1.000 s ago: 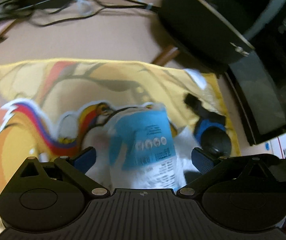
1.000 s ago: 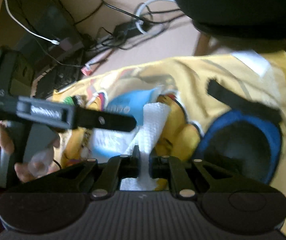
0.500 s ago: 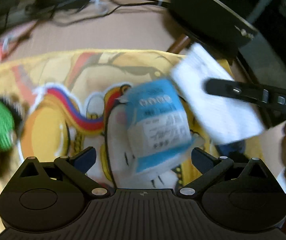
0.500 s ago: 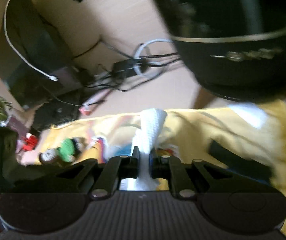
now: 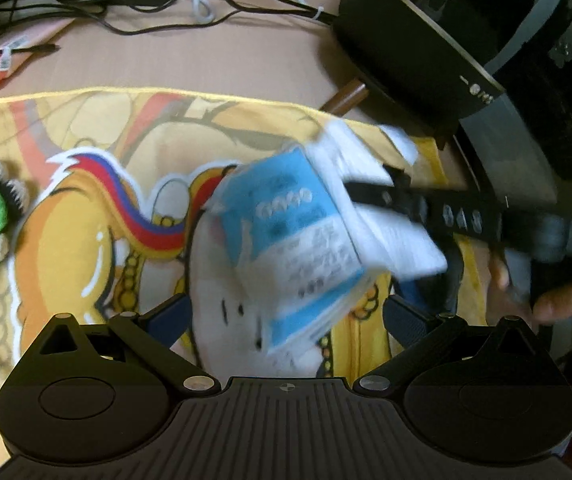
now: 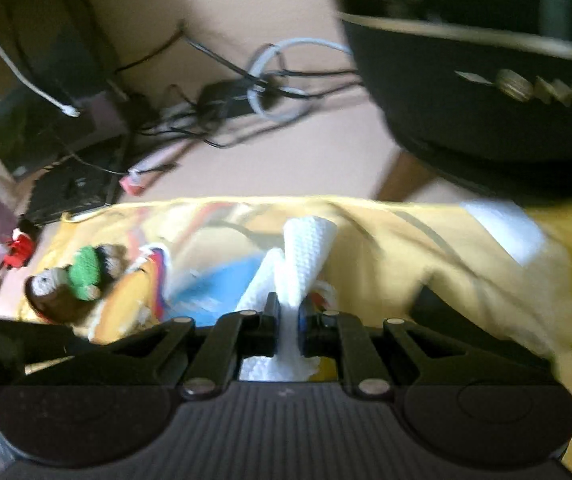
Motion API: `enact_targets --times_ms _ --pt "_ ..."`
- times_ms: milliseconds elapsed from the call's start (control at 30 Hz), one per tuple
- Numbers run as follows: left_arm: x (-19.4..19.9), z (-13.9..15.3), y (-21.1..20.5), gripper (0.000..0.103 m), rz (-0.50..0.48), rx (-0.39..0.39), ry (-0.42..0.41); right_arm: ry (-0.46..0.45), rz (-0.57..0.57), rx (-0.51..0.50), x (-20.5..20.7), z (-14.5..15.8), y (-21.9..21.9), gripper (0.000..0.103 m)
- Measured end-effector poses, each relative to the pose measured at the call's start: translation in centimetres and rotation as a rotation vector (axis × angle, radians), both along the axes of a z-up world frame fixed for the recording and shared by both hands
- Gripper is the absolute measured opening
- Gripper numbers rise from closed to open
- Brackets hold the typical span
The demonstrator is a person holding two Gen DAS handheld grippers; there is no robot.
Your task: Organize soft objects
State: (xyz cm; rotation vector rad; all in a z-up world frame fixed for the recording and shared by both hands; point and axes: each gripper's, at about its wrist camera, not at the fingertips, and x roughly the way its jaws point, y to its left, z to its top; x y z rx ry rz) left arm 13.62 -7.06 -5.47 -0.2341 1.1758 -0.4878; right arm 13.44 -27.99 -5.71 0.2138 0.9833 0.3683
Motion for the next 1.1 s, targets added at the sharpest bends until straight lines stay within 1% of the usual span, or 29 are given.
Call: enact_targets --times_ms 133,200,333,367,500,567,667,700,767,833,933,1000,1100 --pt "2.0 -0.7 -0.5 0.103 0.014 -0.069 0.039 0.028 0.001 0.0 -2.2 -0.6 -1.4 0.011" --pt "2.7 -1.0 -1.0 0.103 0.008 -0.087 0.053 0.042 0.0 0.007 -3.5 -0.7 -1.7 0.011" --pt "3.3 -1.2 -2.6 0.103 -0.068 -0.072 0.04 0.055 0.03 0.06 -5.4 -0.5 -1.7 0.011" --pt "3.4 -1.3 -2.8 0.103 -0.092 -0.08 0.037 0.054 0.041 0.074 -5.7 -0.4 -1.5 0.011" --pt "3.8 -1.0 -2.5 0.103 -0.113 -0.119 0.038 0.019 0.07 0.088 -6.1 0.6 -0.3 0.011" --pt "3.6 0.2 -1.0 0.103 -0.068 -0.121 0.005 -0.01 0.083 0.102 -6.4 1.6 0.1 0.011" --pt "3.2 1.7 1.2 0.103 -0.003 -0.109 -0.042 -0.07 0.14 0.165 -6.9 3.5 1.0 0.011" --pt "3.1 1.9 1.8 0.103 0.019 -0.105 -0.049 -0.088 0.165 0.186 -6.9 4.1 1.5 0.011" --pt "2.8 1.5 2.5 0.103 0.061 -0.086 -0.035 -0.113 0.223 0.204 -6.5 4.4 2.6 0.011" --pt "2.5 0.8 2.8 0.103 0.086 -0.059 -0.009 -0.094 0.242 0.155 -5.7 3.7 3.9 0.012" --pt "1.7 -0.1 3.0 0.103 0.085 -0.037 0.028 -0.065 0.236 0.047 -5.5 2.3 4.8 0.012" --pt "0.9 -0.3 3.1 0.103 0.077 -0.046 0.035 -0.049 0.222 0.009 -5.6 1.9 4.3 0.012" --pt "0.2 -0.4 2.8 0.103 0.066 -0.098 0.062 -0.034 0.17 0.002 -5.8 1.7 2.7 0.012"
